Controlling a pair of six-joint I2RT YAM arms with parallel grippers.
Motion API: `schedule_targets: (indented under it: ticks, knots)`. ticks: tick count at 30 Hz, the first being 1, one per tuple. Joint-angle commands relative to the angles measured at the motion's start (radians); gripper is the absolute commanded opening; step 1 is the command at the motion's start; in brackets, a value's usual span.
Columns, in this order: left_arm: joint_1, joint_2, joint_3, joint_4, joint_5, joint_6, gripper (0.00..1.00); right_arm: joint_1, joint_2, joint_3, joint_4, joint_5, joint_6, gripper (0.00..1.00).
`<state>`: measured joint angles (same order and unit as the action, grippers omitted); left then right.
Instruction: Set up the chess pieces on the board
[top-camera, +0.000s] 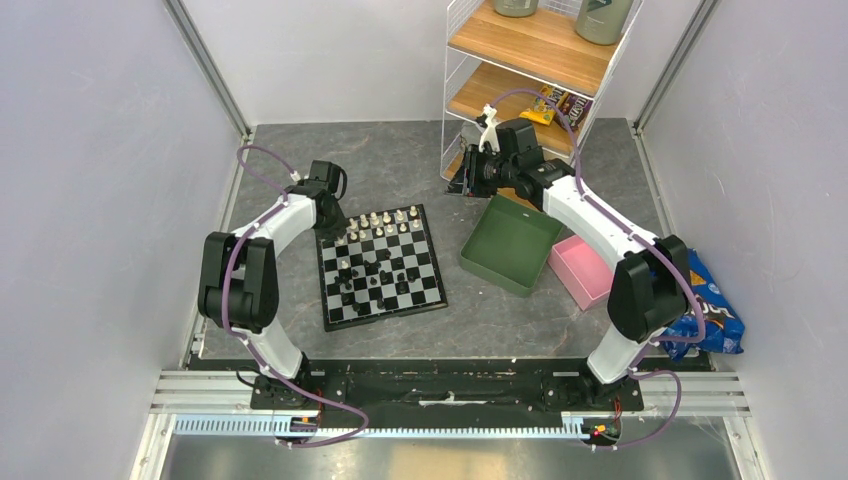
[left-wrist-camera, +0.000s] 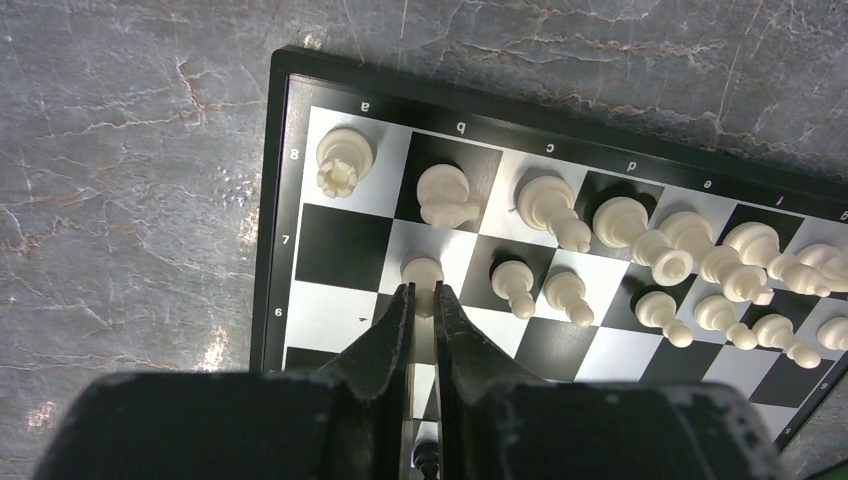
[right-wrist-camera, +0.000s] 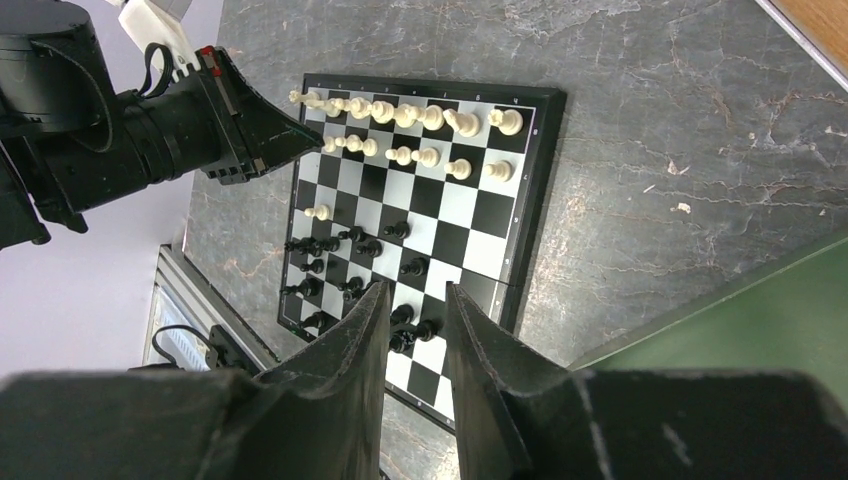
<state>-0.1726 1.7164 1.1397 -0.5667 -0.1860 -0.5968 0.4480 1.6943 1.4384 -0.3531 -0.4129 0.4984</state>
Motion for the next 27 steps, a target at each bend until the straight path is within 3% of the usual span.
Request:
schedule_targets:
  ticks: [1, 27]
  knots:
    - [-0.006, 0.007, 0.008, 0.037, -0.025, 0.006, 0.11, -0.005, 0.005, 0.042, 0.025, -0.025, 0.006, 0.34]
    - [-0.005, 0.048, 0.002, 0.052, -0.018, 0.006, 0.15, -0.009, 0.017, 0.047, 0.027, -0.045, 0.009, 0.34]
